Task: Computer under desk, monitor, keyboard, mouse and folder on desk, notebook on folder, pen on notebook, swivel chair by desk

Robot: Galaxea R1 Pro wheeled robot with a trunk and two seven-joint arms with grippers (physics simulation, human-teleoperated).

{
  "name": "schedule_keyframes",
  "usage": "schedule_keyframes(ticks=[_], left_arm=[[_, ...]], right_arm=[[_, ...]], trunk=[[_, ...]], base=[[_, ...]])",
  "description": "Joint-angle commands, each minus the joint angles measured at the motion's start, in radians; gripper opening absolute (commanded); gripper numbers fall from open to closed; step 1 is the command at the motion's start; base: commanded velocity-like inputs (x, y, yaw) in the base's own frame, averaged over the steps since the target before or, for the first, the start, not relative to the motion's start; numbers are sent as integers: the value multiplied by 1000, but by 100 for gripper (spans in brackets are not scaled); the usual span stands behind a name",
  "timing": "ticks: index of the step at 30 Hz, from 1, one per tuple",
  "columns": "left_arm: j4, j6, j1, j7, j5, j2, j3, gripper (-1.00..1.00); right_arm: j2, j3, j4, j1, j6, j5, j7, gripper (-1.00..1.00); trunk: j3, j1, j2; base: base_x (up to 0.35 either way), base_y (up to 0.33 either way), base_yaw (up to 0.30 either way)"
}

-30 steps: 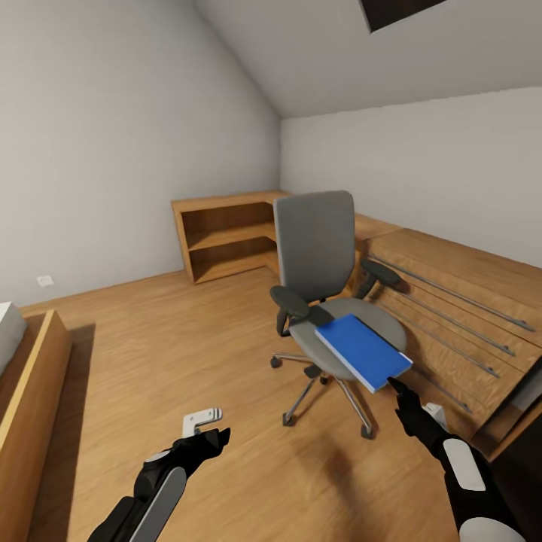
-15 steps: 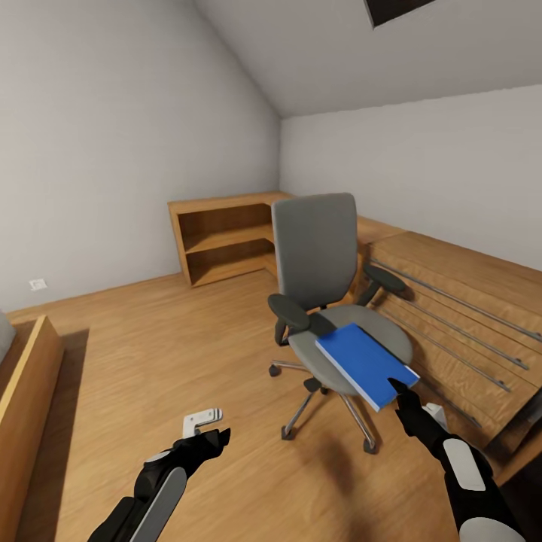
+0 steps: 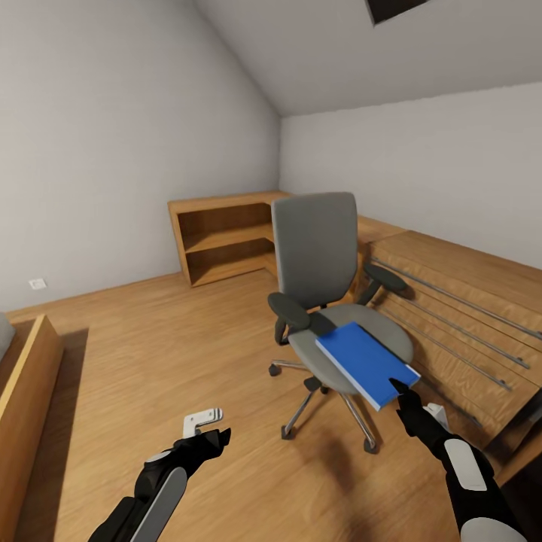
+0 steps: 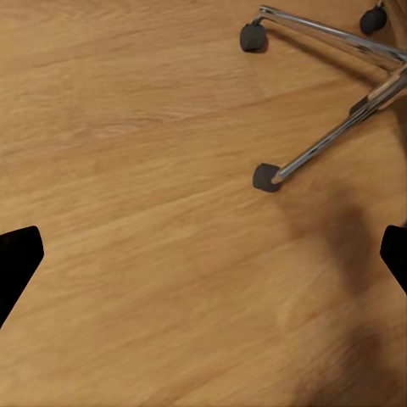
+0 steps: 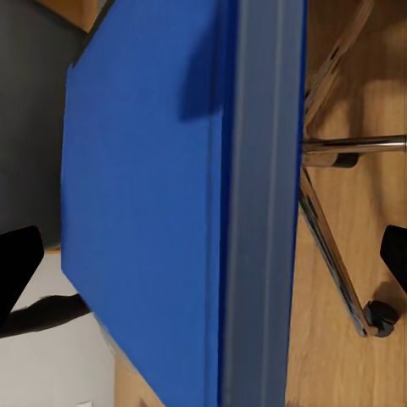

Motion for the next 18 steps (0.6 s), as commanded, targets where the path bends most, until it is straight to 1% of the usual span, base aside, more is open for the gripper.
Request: schedule_keyframes(ticks=[1, 2, 14, 17, 18], left_arm=[[-1, 1, -1, 10, 10, 1, -3, 100], [-1, 1, -1, 11, 10, 1, -3, 100], [-1, 1, -1, 9, 13, 1, -3, 100], [-1, 1, -1, 10, 12, 1, -3, 100], [-1, 1, -1, 10, 12, 1, -3, 100]], right_arm=[[0, -4, 0, -1, 7, -3, 2, 100], [0, -4, 0, -1, 7, -3, 2, 100], [0, -3, 0, -1, 7, -3, 3, 100], [0, -3, 0, -1, 7, -3, 3, 100], [0, -3, 0, -1, 7, -3, 3, 100]], trunk=[[-4, 4, -8], [-7, 8, -15], [-7, 8, -15], [-17, 19, -36], [-17, 19, -36]], base=[[0, 0, 0], [0, 0, 0], [0, 0, 0], [0, 0, 0], [0, 0, 0]])
